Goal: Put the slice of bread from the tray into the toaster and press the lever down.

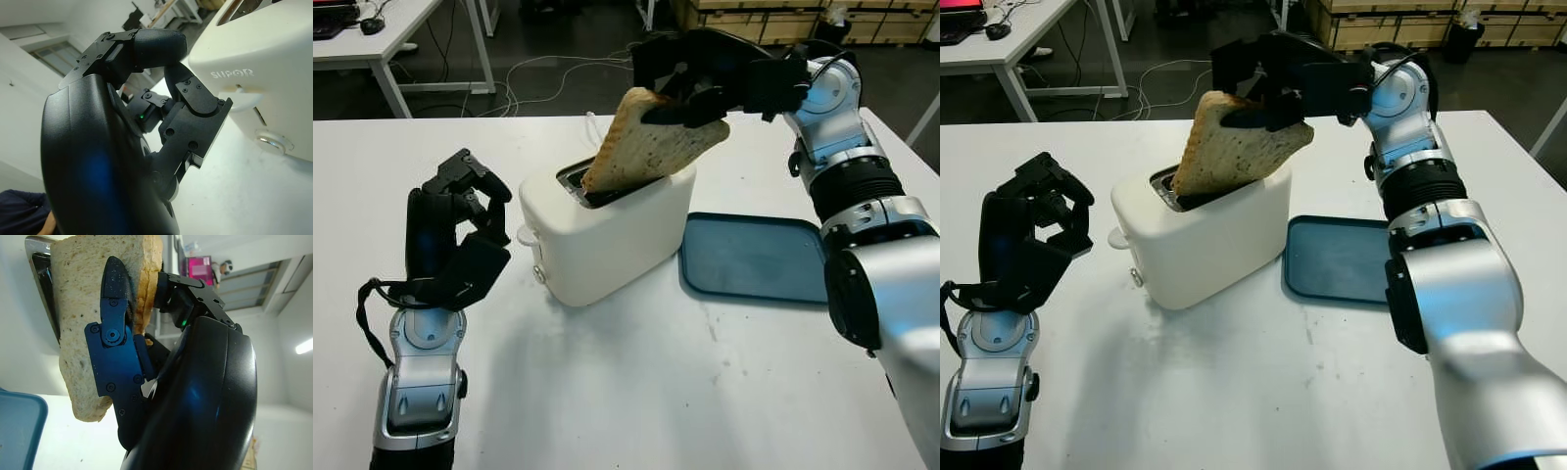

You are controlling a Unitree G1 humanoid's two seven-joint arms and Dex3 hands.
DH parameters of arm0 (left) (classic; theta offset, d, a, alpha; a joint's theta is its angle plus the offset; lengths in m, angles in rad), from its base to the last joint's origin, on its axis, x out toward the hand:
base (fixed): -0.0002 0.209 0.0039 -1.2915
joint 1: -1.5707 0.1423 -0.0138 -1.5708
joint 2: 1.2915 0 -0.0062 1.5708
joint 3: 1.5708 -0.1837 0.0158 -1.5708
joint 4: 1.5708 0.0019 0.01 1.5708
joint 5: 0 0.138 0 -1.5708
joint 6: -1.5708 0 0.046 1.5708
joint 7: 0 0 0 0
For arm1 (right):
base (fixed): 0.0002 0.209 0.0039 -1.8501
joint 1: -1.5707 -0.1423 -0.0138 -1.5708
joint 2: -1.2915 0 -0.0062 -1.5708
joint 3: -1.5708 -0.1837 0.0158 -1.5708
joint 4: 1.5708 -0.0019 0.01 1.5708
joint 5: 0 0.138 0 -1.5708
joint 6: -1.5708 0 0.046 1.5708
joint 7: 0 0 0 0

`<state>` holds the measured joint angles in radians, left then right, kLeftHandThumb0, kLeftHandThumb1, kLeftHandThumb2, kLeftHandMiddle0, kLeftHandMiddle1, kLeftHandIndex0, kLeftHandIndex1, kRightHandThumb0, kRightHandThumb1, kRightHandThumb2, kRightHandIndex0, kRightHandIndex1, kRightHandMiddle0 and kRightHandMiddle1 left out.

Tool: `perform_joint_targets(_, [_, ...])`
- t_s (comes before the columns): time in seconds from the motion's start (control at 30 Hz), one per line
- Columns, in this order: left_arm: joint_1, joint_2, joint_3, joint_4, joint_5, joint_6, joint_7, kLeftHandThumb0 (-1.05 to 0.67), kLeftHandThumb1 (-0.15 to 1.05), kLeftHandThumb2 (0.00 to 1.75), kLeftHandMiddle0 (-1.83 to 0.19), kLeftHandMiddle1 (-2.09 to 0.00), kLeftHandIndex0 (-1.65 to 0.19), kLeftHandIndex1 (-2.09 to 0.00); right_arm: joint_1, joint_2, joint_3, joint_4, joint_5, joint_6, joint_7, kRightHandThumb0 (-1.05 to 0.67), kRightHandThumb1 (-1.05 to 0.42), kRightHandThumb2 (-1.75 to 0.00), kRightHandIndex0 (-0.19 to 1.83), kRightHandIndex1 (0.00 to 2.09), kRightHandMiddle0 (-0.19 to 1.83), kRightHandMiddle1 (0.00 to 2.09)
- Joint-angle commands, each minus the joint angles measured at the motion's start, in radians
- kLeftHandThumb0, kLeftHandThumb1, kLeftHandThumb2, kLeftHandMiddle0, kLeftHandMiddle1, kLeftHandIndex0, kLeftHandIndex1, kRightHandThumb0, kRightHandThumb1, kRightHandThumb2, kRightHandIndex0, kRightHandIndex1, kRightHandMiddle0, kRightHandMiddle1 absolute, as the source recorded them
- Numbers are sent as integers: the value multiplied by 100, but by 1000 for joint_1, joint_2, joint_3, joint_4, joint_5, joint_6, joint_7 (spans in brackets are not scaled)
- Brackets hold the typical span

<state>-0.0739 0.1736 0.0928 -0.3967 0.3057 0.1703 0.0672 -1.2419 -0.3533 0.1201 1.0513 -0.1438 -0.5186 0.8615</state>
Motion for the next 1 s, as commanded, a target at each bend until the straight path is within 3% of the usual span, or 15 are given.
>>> perform_joint_targets(0.0, [7,-2,1,-8,-1,5,0,-16,61,107,-94,-175,-60,-175,-15,-6,24,-20,-29,-14,-22,-49,-92,-40,116,175,95,175])
perform_joint_targets(0.2, [7,-2,-8,-9,14,4,6,-15,62,107,-93,-175,-60,-175,-28,11,87,-14,-77,-70,-28,-47,-92,-38,111,175,84,175])
perform_joint_targets(0.47, [14,-1,1,-10,4,-11,6,-14,62,107,-96,-175,-61,-175,-34,7,200,4,-212,-182,-112,-49,-92,-32,117,175,91,175])
perform_joint_targets(0.7, [13,2,3,-7,2,-14,3,-16,61,107,-94,-175,-59,-175,-64,-25,231,47,-276,-244,-201,-47,-92,-31,118,175,93,175])
perform_joint_targets(0.8, [10,-1,-2,-4,7,-12,7,-16,61,107,-94,-175,-59,-175,-64,-25,225,58,-276,-253,-252,-53,-92,-29,116,175,90,175])
perform_joint_targets(0.87, [9,0,-6,-3,17,-11,11,-16,61,106,-94,-175,-60,-175,-61,-28,228,59,-280,-270,-282,-67,-92,-27,105,175,78,171])
perform_joint_targets(0.93, [9,0,-7,-3,17,-13,12,-15,61,106,-94,-175,-60,-175,-67,-38,247,61,-307,-299,-312,-82,-92,-22,82,141,74,116])
perform_joint_targets(0.97, [9,-2,-6,-3,13,-15,12,-15,61,106,-95,-175,-60,-175,-73,-43,261,59,-326,-308,-325,-91,-92,-21,63,117,76,70])
